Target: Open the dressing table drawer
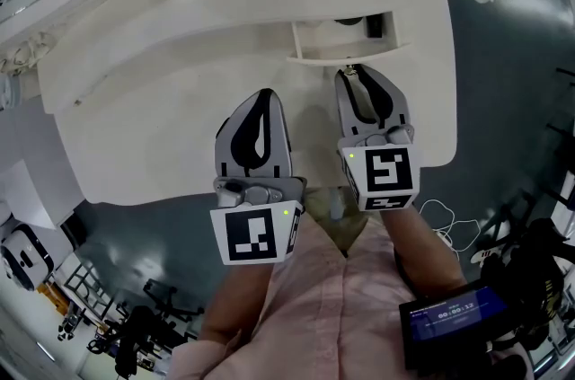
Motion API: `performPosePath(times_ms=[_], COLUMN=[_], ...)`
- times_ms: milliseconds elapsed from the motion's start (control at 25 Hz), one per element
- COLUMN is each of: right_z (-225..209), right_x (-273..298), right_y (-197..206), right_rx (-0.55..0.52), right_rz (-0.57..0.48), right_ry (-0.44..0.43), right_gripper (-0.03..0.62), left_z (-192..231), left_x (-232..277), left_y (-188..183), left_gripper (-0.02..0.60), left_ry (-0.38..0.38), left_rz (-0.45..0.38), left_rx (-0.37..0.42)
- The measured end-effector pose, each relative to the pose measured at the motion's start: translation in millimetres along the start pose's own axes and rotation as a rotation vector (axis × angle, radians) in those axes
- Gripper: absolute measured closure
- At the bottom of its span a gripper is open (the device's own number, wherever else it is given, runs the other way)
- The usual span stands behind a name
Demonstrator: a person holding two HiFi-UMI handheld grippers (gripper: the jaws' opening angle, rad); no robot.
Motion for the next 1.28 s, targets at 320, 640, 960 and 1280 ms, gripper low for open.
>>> performPosePath(times_ms=[320, 640, 960, 1280], right_z=[1, 2, 3, 4], right_x=[-4, -5, -5, -41], right_y=[2, 1, 3, -6], right_rx=[0.002, 0.012, 0.005, -0.003], right_rz=[0.0, -0.004, -0.021, -0.101], right_ry=[-0.007, -0.01, -0.027, -0.046], right_gripper=[0.49, 0.488, 0.487, 0.487], left_z=[-4, -5, -4, -18], left_x=[-4, -8, -8, -27], left_y=[0, -1, 1, -7], left_gripper=[0.56, 0.56, 0.56, 0.56], left_ry=[0.0, -0.004, -0.014, -0.036], left_rz=[-0.001, -0.007, -0.01, -0.056], left_rx=[0.006, 0.009, 0.01, -0.017])
Point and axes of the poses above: the fingertips, and each gripper's own axes: x forward along the fingers, z to its left, y out of its underside, the point moved 5 cm from there along -x, backward along the fingers, and after that the axes turned 6 degrees about -y, right-handed, at the moved point
